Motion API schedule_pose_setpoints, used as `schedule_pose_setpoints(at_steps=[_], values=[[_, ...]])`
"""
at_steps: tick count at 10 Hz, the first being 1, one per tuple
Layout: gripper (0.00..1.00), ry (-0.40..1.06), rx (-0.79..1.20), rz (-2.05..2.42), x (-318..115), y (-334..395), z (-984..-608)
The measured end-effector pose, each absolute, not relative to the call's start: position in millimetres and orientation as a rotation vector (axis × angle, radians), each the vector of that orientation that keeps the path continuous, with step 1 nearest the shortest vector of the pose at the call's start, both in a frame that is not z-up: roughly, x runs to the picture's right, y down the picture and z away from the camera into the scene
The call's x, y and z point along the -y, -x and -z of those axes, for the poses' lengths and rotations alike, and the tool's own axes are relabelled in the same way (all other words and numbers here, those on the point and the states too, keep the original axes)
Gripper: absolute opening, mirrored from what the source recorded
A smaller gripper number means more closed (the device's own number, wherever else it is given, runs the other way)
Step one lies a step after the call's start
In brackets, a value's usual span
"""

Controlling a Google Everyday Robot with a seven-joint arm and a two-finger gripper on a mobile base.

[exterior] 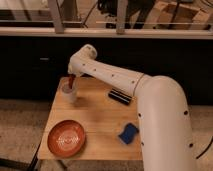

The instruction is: Place the pepper in the ceramic cup

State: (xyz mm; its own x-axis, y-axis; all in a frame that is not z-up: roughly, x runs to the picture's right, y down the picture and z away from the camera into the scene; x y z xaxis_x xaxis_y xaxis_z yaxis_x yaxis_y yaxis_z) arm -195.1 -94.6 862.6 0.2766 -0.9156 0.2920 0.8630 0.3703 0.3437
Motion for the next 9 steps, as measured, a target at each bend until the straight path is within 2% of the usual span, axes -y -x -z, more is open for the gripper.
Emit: schedule_pose_setpoints(at_steps=[3,4,8,9], values=[[0.02,-0.129,0.587,1.212,94.1,206.0,-868.2],[0.09,-0.13,0.612,1.219,92.9,207.2,-870.0],[0.52,-0.192,0.711,1.307,86.1,218.4,-868.5],[0.6,-0.207,0.722,1.315,84.1,218.9,-868.0]])
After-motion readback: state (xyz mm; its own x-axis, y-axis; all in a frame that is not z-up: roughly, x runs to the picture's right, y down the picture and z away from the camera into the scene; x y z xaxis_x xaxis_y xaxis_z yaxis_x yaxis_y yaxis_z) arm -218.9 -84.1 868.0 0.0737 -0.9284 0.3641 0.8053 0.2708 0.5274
